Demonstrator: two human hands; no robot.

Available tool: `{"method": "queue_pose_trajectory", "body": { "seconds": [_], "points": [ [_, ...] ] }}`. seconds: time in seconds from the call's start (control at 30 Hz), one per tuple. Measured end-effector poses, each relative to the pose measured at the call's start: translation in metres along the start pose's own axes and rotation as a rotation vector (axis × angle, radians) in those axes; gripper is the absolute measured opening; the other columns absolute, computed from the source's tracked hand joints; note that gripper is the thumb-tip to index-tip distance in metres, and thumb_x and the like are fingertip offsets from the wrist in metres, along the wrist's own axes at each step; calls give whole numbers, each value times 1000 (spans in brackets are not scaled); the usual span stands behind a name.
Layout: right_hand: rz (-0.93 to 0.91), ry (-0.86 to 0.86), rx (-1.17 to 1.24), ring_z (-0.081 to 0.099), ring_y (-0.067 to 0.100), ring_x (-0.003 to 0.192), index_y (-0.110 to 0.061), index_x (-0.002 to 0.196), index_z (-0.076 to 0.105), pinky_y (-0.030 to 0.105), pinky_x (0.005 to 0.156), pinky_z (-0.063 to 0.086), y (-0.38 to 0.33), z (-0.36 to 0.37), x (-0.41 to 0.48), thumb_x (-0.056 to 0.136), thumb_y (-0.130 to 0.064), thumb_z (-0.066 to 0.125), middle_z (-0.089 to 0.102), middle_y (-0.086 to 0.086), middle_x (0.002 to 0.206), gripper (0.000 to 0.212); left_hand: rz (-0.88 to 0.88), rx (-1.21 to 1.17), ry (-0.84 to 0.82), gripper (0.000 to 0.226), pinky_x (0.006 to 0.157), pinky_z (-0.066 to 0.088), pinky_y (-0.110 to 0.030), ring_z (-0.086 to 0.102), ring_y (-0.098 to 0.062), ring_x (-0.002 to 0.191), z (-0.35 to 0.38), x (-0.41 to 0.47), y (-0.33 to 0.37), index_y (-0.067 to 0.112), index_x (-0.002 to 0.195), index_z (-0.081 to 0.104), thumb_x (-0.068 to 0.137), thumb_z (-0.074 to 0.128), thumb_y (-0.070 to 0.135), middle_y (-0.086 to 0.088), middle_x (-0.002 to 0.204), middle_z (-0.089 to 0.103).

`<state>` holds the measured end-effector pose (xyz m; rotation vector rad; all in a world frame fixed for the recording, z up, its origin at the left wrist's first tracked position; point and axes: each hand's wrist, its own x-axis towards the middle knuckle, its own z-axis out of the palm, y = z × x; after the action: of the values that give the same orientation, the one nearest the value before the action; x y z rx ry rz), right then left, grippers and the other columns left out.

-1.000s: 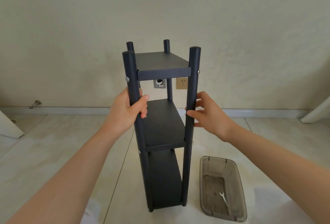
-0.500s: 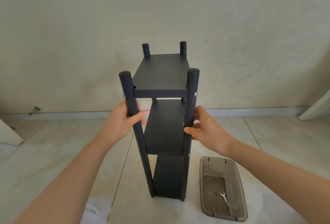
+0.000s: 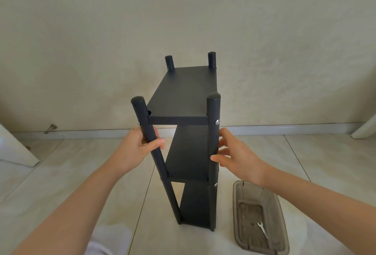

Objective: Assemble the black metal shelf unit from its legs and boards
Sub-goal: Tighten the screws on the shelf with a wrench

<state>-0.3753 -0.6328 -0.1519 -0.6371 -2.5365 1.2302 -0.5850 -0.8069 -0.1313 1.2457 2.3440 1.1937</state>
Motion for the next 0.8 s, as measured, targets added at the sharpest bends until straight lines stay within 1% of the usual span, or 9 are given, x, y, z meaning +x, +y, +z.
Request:
{"method": "queue_pose_trajectory", "body": {
  "seconds": [0.07, 0.13, 0.2, 0.27, 0.33, 0.4, 0.5, 0.67, 0.8],
  "points": [
    [-6, -17, -24, 62, 17, 108, -26, 134, 38, 31, 91, 56, -1, 0, -2, 97, -21, 59, 56, -2, 127, 43, -28, 31, 25, 17, 73, 45, -20, 63, -13, 79, 0, -4, -2, 14, 77, 67, 91, 73, 20, -2, 77, 66],
    [-7, -33, -32, 62, 17, 109, -26, 136, 39, 34, 94, 55, -3, -1, -2, 98, -25, 57, 56, -2, 129, 42, -54, 29, 62, 13, 72, 47, -20, 65, -15, 81, -1, -7, -4, 14, 82, 65, 89, 74, 19, -2, 80, 67],
    [-4, -55, -42, 61, 18, 111, -26, 138, 40, 36, 97, 54, -3, -2, -3, 100, -27, 54, 56, -2, 131, 41, -79, 31, 60, 13, 74, 50, -19, 67, -16, 85, 0, -10, -7, 15, 88, 64, 87, 77, 16, -1, 85, 69],
    [1, -72, -20, 60, 19, 114, -25, 137, 42, 40, 99, 53, -5, -2, -3, 100, -26, 53, 56, -1, 132, 38, -135, 111, 0, 15, 81, 55, -25, 68, -15, 91, 4, -11, -10, 15, 96, 65, 87, 77, 18, 0, 93, 71],
    [1, -88, 21, 59, 20, 117, -24, 135, 43, 43, 101, 52, -7, -1, -3, 101, -23, 52, 57, -1, 133, 36, -218, 232, -84, 24, 89, 57, -34, 67, -19, 97, 9, -13, -13, 12, 108, 66, 89, 76, 22, -3, 104, 70],
    [-1, -101, 53, 59, 20, 119, -24, 135, 43, 43, 101, 51, -10, 1, -2, 101, -21, 52, 57, 0, 132, 36, -268, 258, -99, 30, 92, 56, -38, 67, -24, 100, 9, -12, -13, 8, 114, 65, 89, 75, 23, -6, 109, 69],
    [-8, -93, 84, 60, 21, 118, -22, 134, 44, 43, 99, 52, -14, 3, -3, 100, -19, 52, 58, 1, 130, 34, -256, 237, -85, 28, 91, 56, -40, 67, -27, 99, 4, -10, -11, 6, 112, 67, 88, 76, 19, -8, 107, 69],
    [-47, -61, 189, 62, 20, 113, -24, 133, 43, 42, 96, 55, -25, -2, -4, 101, -20, 51, 62, 3, 123, 33, -215, 193, -54, 17, 84, 54, -35, 68, -24, 94, -9, -9, -7, 12, 101, 67, 88, 76, 20, -2, 98, 69],
    [-98, -40, 273, 66, 15, 107, -28, 130, 43, 37, 90, 58, -32, -11, -1, 100, -20, 52, 66, 3, 116, 32, -190, 85, 21, 17, 87, 58, -44, 69, -24, 92, -18, -10, -7, 16, 104, 67, 89, 75, 19, -2, 100, 71]
  ]
}}
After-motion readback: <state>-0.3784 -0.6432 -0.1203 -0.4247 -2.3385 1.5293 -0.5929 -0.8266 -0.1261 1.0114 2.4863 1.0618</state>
